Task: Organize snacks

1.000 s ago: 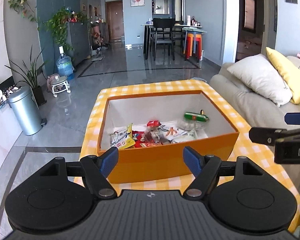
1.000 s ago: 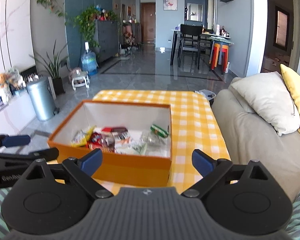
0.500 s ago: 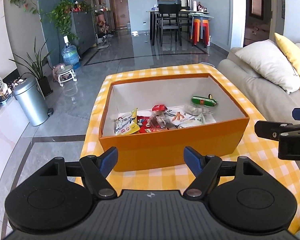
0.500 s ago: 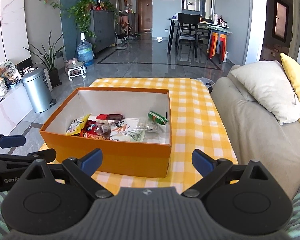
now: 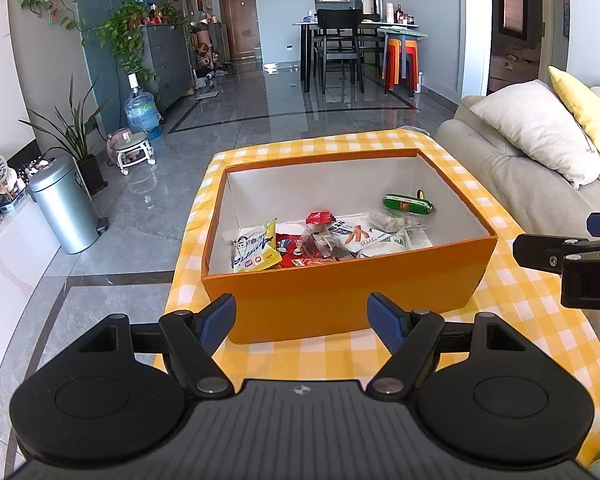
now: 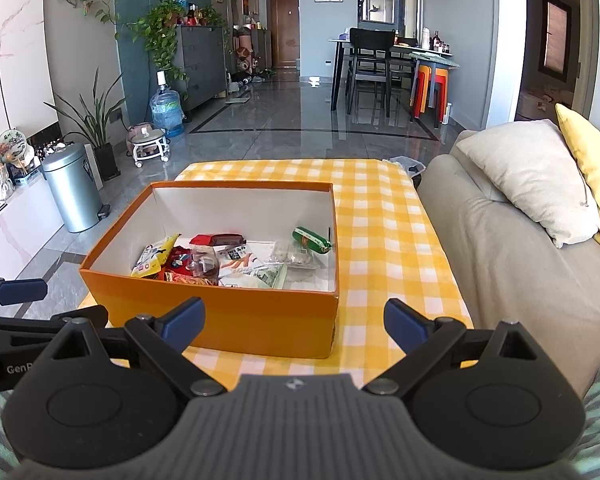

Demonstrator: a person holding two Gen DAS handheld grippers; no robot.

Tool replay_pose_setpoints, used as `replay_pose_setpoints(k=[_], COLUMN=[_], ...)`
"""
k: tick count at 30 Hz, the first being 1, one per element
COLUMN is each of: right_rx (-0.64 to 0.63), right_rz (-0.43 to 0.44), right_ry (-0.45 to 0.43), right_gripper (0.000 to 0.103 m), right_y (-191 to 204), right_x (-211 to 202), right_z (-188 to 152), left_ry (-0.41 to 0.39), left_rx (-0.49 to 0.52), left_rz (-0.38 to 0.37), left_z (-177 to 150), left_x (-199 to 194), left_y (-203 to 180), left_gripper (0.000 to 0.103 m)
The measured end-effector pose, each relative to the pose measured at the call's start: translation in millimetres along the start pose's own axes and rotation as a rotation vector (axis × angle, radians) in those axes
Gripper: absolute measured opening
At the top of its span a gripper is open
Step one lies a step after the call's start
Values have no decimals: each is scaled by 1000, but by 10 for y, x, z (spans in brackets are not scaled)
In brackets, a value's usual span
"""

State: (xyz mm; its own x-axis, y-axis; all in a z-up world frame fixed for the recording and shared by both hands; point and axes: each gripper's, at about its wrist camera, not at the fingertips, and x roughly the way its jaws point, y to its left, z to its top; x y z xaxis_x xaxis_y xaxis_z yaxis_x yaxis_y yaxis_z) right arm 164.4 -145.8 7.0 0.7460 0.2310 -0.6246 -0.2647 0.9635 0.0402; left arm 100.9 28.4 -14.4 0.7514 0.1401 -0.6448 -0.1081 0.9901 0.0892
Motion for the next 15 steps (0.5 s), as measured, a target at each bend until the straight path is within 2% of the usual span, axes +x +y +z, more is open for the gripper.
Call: replay_pose_setpoints(k=[15], right_rx=[4], right_rz=[0], right_ry=[0], right_gripper=[93], right_y=[-14], right_x=[-11], right_z=[-7], left_ry=[0], left_rx=[4], left_rz=[1], left_z=[12], left_x=[-68], left_y=[33], left_gripper=[88])
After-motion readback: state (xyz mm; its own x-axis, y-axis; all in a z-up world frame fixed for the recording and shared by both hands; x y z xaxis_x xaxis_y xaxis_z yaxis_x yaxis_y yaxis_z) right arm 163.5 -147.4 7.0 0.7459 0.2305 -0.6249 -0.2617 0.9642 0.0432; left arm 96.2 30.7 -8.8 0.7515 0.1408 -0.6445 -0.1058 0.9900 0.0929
